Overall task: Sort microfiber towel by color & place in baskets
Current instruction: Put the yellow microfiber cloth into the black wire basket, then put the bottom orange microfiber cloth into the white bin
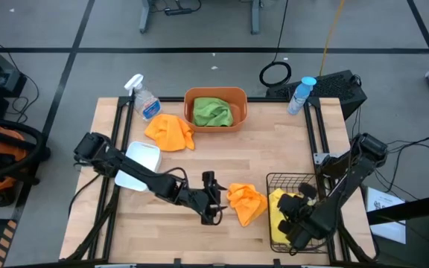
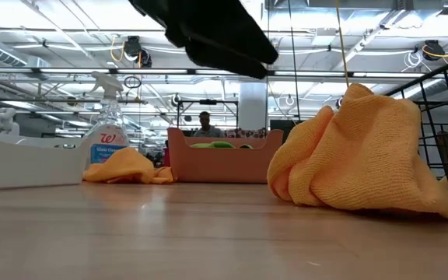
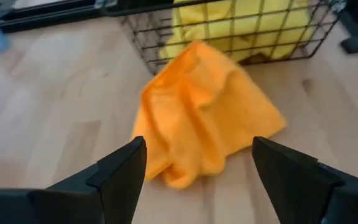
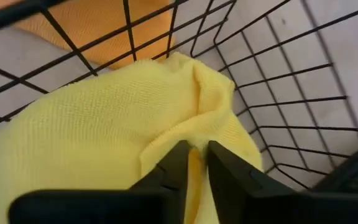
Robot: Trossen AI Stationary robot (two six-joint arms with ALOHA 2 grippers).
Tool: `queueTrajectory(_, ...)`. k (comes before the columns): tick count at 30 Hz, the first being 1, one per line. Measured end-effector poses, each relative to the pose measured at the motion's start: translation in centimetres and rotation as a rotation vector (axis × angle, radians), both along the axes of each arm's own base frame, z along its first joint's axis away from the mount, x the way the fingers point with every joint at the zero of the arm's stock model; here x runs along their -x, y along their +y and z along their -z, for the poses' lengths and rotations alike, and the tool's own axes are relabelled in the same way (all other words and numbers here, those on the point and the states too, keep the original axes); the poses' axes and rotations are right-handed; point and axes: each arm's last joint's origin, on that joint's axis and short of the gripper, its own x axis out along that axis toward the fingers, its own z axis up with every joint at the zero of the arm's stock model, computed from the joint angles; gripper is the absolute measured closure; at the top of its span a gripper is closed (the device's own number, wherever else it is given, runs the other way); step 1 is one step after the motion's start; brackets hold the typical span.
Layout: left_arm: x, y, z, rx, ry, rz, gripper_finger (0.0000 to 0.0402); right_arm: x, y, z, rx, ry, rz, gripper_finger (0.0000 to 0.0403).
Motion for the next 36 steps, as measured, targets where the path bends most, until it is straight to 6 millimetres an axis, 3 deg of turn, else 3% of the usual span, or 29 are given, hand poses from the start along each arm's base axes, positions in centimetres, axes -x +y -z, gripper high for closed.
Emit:
queueTrajectory(7, -1.3, -0.5, 2.7, -0.008, -0.001, 0.046, 0.0105, 0.7, 1.0, -2.9, 0.006, -0.029, 0.009, 0.0319)
queueTrajectory(12, -2.2, 1.0, 4.3, -0.046, 0.021, -0.038, 0.0105, 1.6, 2.4, -4.2, -0.004, -0.144, -0.007, 0.0326)
queueTrajectory(16, -3.0, 2.1, 5.7, -0.021, 0.038, -0.046, 0.0105, 2.2, 3.3, -4.5, 0.008, -0.280, -0.016, 0.0333)
queueTrajectory(23, -4.0, 2.5, 7.5, 0.055, 0.026, 0.043, 0.0116, 2.3, 4.5, -4.0, 0.089, -0.485, -0.072, 0.0338)
queueTrajectory(28, -3.9, 2.5, 8.0, 0.014, 0.062, 0.043, 0.0185, 1.8, 5.2, -3.1, 0.155, -0.546, -0.115, 0.0338)
queueTrajectory(36, -3.9, 2.7, 7.9, -0.033, 0.052, 0.009, 0.0379, 0.8, 6.4, -2.3, 0.247, -0.679, -0.226, 0.0338)
